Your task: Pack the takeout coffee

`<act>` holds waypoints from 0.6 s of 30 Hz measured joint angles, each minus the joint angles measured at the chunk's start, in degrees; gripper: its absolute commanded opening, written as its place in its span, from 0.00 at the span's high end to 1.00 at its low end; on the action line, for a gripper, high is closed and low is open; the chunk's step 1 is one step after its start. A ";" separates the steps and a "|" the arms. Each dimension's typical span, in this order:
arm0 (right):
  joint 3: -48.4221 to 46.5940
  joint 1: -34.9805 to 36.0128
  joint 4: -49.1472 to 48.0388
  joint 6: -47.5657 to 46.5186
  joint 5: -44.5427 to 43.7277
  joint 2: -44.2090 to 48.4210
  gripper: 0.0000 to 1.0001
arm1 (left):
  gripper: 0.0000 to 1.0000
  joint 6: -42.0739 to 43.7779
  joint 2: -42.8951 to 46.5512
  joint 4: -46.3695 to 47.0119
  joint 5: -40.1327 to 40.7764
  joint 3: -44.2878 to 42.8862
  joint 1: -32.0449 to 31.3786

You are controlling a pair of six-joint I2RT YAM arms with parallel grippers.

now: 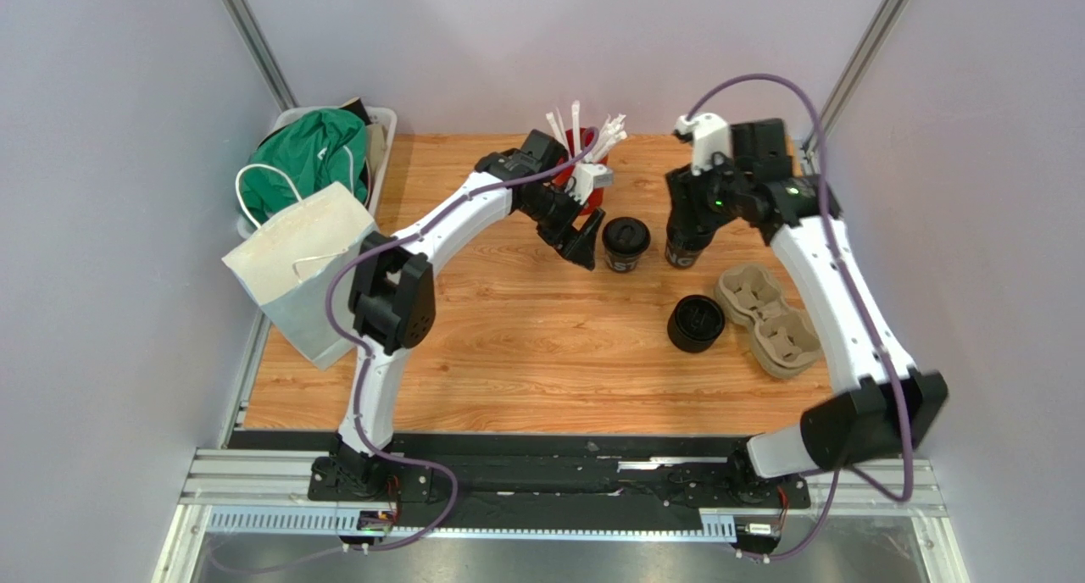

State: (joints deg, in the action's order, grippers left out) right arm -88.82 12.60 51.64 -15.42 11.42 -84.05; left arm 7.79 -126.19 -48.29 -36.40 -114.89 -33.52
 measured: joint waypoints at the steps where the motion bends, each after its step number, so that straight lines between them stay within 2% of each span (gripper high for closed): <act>1: 0.09 -1.14 1.05 -0.76 -0.33 2.38 0.40 | 0.11 0.57 1.68 -0.52 0.50 1.03 0.00; 4: 2.82 -8.11 3.98 -3.80 -0.28 11.13 0.39 | 0.10 2.54 7.43 -2.45 2.12 3.69 0.02; 8: 8.63 -14.75 9.35 -10.78 -0.59 16.44 0.35 | 0.10 5.29 13.90 -5.64 4.55 6.56 0.15; 13: 17.73 -18.69 17.20 -27.32 -1.03 17.42 0.28 | 0.11 9.62 18.73 -10.80 6.82 10.27 0.79; 18: 19.37 -19.54 20.13 -41.57 -2.78 19.89 0.25 | 0.11 11.96 20.26 -13.16 6.99 15.93 2.23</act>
State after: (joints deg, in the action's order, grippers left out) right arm -69.45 -6.94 71.77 -56.99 8.64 -64.16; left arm 19.75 -105.93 -61.45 -29.41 -98.96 -31.29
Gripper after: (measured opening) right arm 0.736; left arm 0.891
